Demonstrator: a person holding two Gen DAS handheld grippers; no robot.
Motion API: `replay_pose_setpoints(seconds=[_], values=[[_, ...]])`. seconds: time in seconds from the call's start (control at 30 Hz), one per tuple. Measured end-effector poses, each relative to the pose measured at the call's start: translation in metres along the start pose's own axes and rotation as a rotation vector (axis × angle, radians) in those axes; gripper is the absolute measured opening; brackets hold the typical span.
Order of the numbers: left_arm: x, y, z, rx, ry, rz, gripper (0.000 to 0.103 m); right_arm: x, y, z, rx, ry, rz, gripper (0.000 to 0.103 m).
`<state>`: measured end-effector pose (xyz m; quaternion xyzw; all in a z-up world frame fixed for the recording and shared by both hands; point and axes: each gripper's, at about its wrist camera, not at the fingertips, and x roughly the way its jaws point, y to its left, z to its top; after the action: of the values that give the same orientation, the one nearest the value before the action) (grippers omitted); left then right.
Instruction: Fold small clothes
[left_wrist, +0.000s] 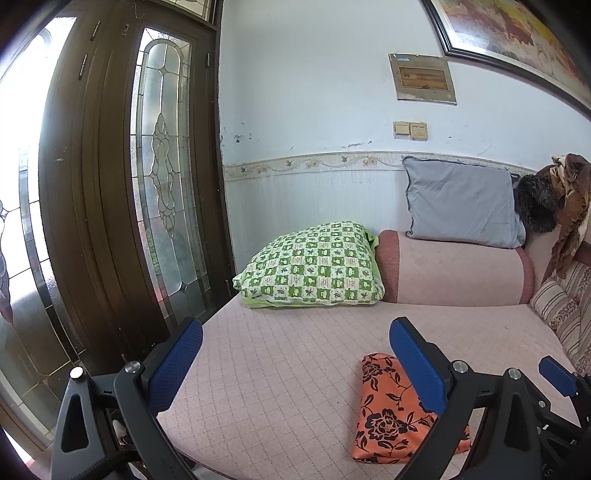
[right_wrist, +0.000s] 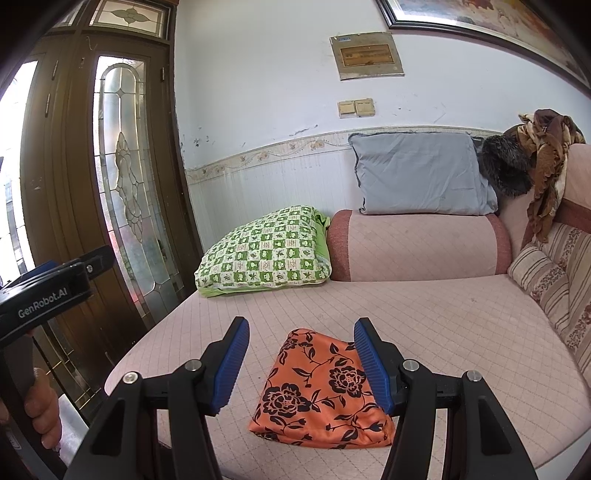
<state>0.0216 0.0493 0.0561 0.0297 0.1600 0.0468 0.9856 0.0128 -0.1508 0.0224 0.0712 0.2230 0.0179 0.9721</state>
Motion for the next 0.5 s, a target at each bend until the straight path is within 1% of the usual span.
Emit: replay_pose_setpoints(seconds=[0.5], values=[[0.005,-0.003,-0.003,0.016,0.002,-0.036,0.101,0.011,0.003,-0.001,-0.005,0.021,0.008,0.063]])
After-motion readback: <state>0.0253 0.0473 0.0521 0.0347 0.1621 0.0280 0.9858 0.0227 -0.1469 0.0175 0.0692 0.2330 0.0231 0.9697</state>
